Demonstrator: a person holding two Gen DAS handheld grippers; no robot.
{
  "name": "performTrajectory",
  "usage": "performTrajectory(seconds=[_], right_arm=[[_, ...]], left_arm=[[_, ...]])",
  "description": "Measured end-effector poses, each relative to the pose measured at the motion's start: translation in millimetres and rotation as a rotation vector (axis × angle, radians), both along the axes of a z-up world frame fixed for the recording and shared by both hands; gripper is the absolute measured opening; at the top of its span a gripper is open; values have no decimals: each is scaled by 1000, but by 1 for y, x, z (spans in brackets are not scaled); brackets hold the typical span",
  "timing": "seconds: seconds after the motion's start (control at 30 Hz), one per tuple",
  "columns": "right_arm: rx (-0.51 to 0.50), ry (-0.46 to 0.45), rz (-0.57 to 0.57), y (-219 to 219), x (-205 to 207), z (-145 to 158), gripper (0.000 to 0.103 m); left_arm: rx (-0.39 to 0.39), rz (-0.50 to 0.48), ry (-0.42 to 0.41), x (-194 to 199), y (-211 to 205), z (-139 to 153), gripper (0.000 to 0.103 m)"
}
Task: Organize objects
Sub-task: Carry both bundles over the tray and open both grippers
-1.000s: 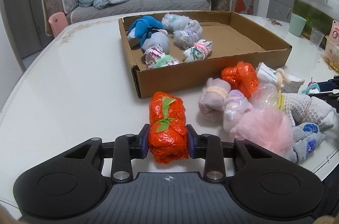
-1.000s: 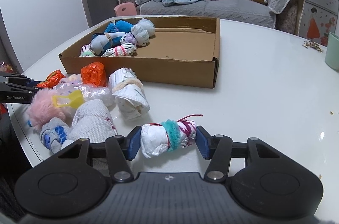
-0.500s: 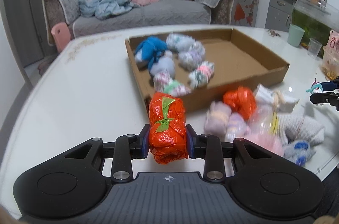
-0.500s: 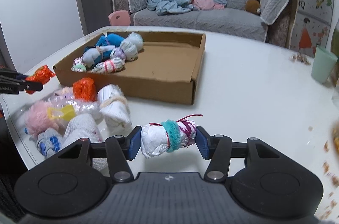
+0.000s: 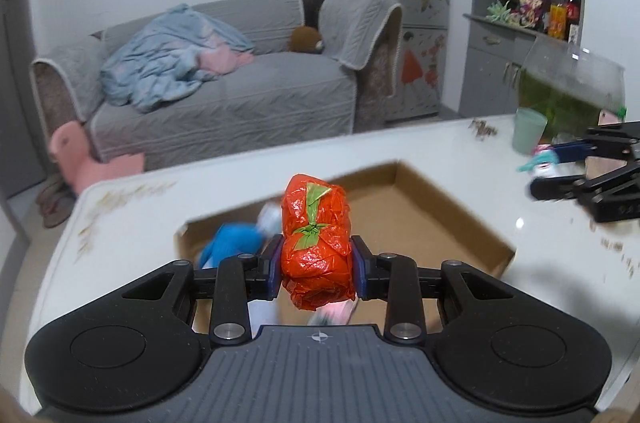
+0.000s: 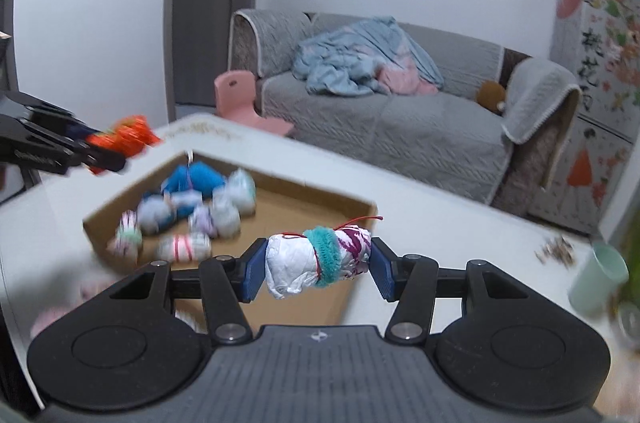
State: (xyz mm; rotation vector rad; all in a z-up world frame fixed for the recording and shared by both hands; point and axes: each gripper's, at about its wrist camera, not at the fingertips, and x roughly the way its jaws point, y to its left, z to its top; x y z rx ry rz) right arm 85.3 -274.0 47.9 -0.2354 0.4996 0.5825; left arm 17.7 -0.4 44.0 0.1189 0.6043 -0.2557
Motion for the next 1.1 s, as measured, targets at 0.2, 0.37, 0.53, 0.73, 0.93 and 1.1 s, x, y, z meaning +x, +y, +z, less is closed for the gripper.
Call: performTrajectory(seconds=[0.2,0.37,0.53,0.73,0.93,1.1], right_arm=[[-53,-8,87,35,53,3,50],[-117,30,119,56,93,-18,50],[-179,87,121,76,128,-51,50],[-236,142,114,87,152,-77,50],[-291,157,136,91,156,-87,50],[-321,151,144,95,154,-92,53]], left_arm=[[-3,-44,39,69,-34,-7,40],[12,-52,99,114,-53,-37,40],[31,-46,165,149,-60,-73,40],[40,-22,219,169,-50,-99,40],[44,-25,241,177,-48,-108,41],[44,-17,251,180,-48,-113,48]])
